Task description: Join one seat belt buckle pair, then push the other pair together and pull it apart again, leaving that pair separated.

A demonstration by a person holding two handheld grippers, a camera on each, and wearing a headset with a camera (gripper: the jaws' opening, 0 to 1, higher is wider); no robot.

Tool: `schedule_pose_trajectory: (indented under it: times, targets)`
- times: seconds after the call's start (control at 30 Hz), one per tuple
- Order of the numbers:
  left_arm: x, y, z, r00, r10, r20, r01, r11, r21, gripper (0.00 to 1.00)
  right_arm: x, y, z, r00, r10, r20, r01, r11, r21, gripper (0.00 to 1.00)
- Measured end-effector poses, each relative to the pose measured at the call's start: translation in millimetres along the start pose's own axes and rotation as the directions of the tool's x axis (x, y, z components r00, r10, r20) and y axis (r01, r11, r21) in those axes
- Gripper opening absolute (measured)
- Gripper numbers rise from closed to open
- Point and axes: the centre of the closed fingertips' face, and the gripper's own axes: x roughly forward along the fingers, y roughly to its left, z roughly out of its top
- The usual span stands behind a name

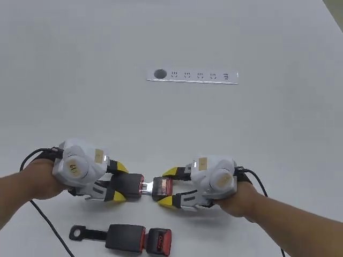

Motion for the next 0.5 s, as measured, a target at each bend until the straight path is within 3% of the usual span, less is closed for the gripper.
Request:
schedule_pose_trajectory:
  times: [0.4, 0.5]
  targets:
    - [0.2, -2.8, 4.2, 1.0, -0.002, 0.002, 0.002, 0.999, 0.036, 0.34, 4.6, -2.3, 3.4, 0.9992, -0.003, -0.039, 0.004, 1.0, 0.028, 0.35]
    - [1.2, -1.9, 2.5, 1.0, -0.006, -0.001, 0.006, 0.999, 0.037, 0.34, 11.5, -1.5, 8.2, 0.9988, -0.015, -0.047, 0.018, 0.998, 0.066, 0.35]
